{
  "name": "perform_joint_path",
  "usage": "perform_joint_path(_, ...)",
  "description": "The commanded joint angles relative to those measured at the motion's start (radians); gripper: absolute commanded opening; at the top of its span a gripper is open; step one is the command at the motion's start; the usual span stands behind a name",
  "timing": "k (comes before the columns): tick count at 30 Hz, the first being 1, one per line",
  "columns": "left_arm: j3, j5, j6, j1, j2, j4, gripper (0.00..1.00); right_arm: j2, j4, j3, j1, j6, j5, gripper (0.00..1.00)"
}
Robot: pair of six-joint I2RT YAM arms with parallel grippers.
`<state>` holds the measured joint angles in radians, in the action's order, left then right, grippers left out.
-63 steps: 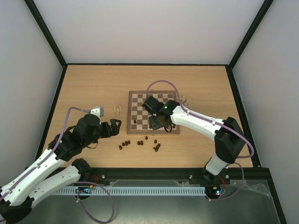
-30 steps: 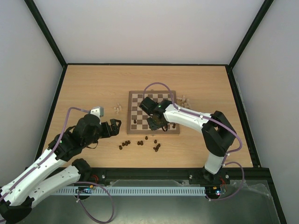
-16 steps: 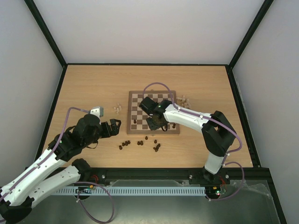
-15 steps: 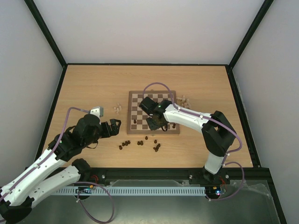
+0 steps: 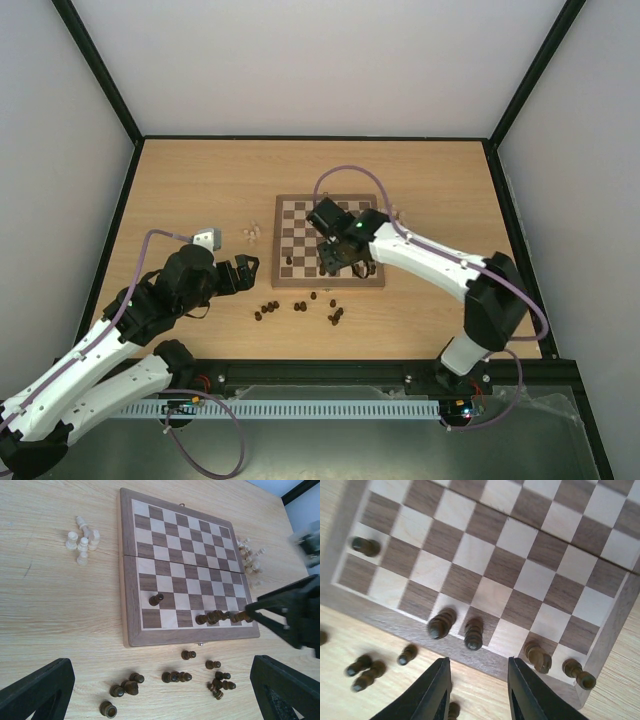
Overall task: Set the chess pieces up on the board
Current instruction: Pick up the chess piece at the center of the board.
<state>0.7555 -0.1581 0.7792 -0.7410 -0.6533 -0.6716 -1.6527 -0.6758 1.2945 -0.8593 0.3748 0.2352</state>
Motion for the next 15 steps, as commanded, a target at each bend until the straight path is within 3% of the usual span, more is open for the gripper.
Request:
perform_joint_path(1, -0.006, -0.012, 0.008, -0.003, -0.002, -0.007, 1.0, 0.132, -0.063, -0.013, -0.001, 0.016, -0.074, 0.33)
perform_joint_path(6, 0.0, -0.013, 0.005, -0.003, -0.012, -0.004, 1.0, 0.225, -0.031, -0.149, -0.073, 0.046, -0.18, 0.37)
perform_joint_path(15, 0.003, -0.016, 0.0, -0.002, -0.019, 0.002, 0.99, 0.245, 0.063, -0.347, -0.225, 0.172, -0.202, 0.35)
